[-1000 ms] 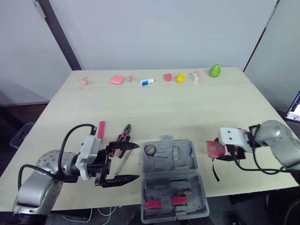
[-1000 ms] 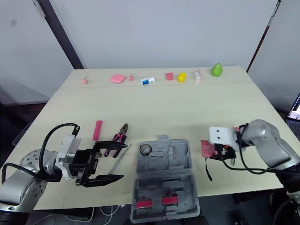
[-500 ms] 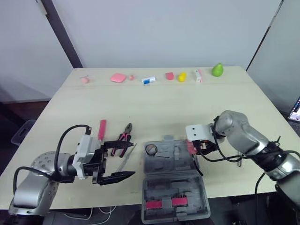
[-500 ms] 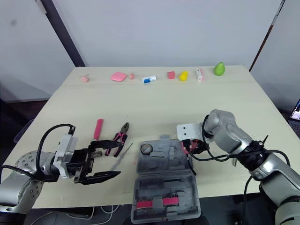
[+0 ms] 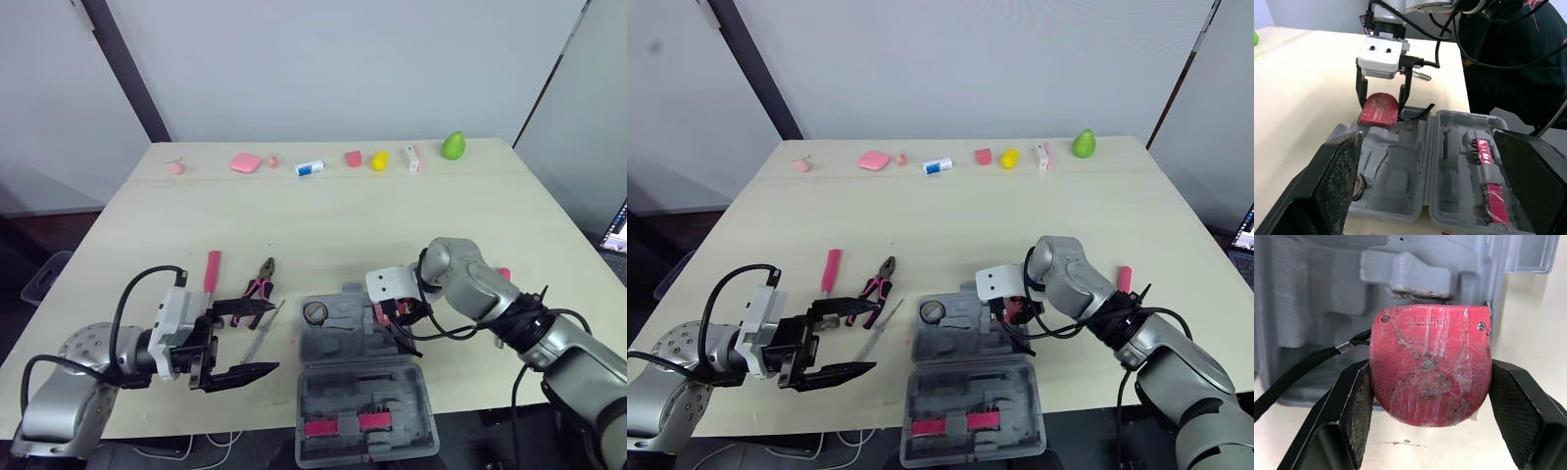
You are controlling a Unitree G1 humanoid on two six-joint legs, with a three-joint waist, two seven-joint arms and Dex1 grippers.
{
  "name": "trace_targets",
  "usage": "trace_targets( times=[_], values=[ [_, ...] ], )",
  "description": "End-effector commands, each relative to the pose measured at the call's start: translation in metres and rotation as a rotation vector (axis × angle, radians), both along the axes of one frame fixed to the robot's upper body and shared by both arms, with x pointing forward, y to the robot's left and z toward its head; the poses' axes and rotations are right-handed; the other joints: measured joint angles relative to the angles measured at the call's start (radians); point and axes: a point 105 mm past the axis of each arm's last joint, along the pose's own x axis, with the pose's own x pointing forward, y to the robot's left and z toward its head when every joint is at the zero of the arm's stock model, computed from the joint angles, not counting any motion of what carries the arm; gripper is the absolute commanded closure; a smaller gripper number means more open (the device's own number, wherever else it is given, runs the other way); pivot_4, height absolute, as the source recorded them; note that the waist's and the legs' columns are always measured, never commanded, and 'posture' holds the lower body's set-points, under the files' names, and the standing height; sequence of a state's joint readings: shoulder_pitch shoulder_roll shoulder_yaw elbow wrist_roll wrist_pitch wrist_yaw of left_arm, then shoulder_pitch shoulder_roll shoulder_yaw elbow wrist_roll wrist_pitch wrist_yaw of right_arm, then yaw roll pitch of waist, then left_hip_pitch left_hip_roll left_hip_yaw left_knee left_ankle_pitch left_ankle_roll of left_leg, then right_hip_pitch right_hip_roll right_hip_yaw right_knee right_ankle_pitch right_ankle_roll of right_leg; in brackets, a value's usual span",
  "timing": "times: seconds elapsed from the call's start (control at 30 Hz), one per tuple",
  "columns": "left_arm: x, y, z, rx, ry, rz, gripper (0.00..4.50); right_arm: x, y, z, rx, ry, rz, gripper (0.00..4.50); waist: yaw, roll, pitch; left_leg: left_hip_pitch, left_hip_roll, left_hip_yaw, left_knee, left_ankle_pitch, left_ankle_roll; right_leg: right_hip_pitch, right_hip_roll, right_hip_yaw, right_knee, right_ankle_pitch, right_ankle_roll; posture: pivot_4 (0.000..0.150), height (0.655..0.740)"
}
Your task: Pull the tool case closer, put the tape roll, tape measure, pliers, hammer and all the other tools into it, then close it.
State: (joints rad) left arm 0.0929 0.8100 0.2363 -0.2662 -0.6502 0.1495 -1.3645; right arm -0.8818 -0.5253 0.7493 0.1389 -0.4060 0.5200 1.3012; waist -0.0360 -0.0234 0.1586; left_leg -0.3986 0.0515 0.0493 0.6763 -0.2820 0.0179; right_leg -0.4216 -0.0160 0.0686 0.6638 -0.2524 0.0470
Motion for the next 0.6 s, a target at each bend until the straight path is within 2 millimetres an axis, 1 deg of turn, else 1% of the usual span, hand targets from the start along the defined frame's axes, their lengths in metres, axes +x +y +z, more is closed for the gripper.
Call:
trace_targets(
  times=[0.03,0.1,0.13,0.17,0.33,0.47,0.6],
  values=[
    [-0.002,-0.002,0.009,0.003,-0.049,-0.005,0.0,0.005,0.003,0.01,0.015,-0.044,0.011,1.6,0.0,0.0,0.0,0.0,0.0,0.0,0.0,0.0,0.0,0.0,0.0,0.0,0.0,0.0,0.0,0.15,0.74],
    [-0.002,-0.001,0.009,0.002,-0.047,-0.004,0.0,0.004,0.004,0.01,0.018,-0.038,0.013,0.57,0.0,0.0,0.0,0.0,0.0,0.0,0.0,0.0,0.0,0.0,0.0,0.0,0.0,0.0,0.0,0.15,0.74],
    [-0.002,-0.001,0.009,0.001,-0.047,-0.004,0.0,0.003,0.004,0.01,0.018,-0.036,0.014,0.14,0.0,0.0,0.0,0.0,0.0,0.0,0.0,0.0,0.0,0.0,0.0,0.0,0.0,0.0,0.0,0.15,0.74],
    [-0.002,-0.001,0.009,0.0,-0.046,-0.003,0.0,0.004,0.004,0.01,0.023,-0.047,0.012,0.06,0.0,0.0,0.0,0.0,0.0,0.0,0.0,0.0,0.0,0.0,0.0,0.0,0.0,0.0,0.0,0.15,0.74],
    [-0.003,-0.001,0.009,-0.004,-0.045,-0.002,0.0,0.004,0.005,0.018,0.061,-0.07,0.007,0.06,0.0,0.0,0.0,0.0,0.0,0.0,0.0,0.0,0.0,0.0,0.0,0.0,0.0,0.0,0.0,0.15,0.74],
    [-0.003,-0.002,0.009,-0.006,-0.045,-0.003,0.0,-0.001,0.002,0.034,0.114,-0.065,-0.005,0.06,0.0,0.0,0.0,0.0,0.0,0.0,0.0,0.0,0.0,0.0,0.0,0.0,0.0,0.0,0.0,0.15,0.74],
    [-0.003,-0.002,0.009,-0.007,-0.048,-0.001,0.0,-0.001,-0.019,0.048,0.186,-0.07,-0.063,0.06,0.005,0.0,0.0,0.0,0.0,-0.001,0.0,0.0,0.0,0.0,0.0,0.0,0.0,0.0,0.0,0.15,0.74]
  ],
)
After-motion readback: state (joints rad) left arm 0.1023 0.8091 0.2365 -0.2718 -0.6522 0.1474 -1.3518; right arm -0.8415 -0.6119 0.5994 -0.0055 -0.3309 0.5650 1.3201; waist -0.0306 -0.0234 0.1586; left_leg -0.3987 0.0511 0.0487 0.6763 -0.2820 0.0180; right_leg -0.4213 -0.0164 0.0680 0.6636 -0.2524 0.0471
